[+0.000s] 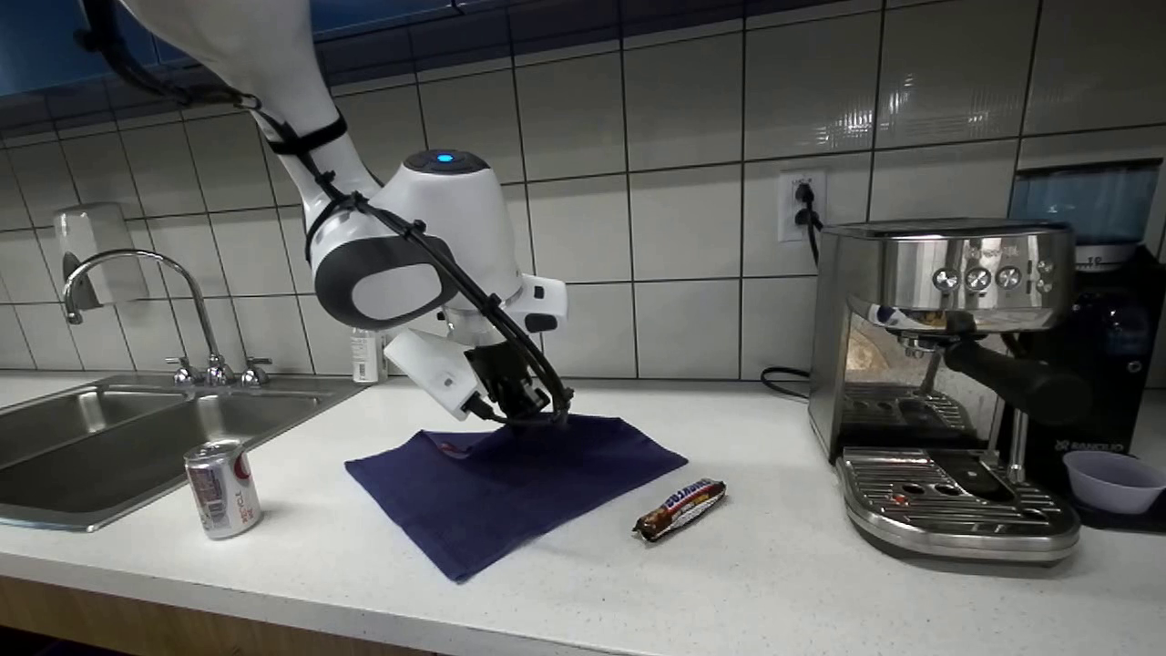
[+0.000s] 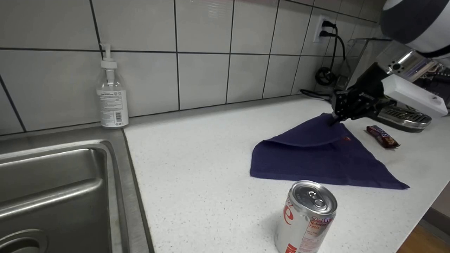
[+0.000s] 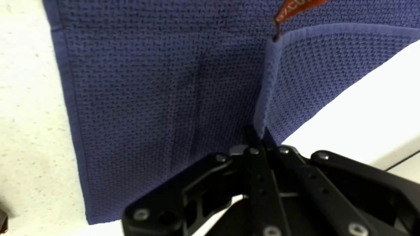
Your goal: Fold the towel by placing the corners on each other
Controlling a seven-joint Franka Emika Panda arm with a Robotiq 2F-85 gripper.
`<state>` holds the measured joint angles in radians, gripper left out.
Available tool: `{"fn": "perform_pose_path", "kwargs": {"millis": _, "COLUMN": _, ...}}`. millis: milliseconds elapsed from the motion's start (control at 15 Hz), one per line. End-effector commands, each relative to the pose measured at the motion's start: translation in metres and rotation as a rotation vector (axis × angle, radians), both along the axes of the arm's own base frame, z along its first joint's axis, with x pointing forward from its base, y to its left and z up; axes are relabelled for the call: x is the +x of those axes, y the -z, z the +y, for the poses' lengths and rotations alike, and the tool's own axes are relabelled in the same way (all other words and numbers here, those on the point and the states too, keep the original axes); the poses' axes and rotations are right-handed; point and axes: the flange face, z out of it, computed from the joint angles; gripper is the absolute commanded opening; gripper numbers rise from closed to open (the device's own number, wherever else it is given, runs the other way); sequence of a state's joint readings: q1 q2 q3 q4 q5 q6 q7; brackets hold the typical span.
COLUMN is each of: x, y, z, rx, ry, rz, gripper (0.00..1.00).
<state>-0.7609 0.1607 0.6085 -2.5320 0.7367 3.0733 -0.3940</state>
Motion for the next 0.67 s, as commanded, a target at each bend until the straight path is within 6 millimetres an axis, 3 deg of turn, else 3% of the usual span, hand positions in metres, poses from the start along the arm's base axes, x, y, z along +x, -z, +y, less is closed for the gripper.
{"fn": "perform_pose_path", "kwargs": {"millis": 0, "x": -0.016, "y": -0.011, "z": 0.000, "rx": -0.014, "ry": -0.010, "rz": -0.008, "gripper": 0.01}}
{"fn": "perform_pose_path", "kwargs": {"millis": 600, "x": -0.050, "y": -0.018, "z": -0.011, "rx": -0.033, "ry": -0.046, "rz": -0.016, "gripper": 0.01}}
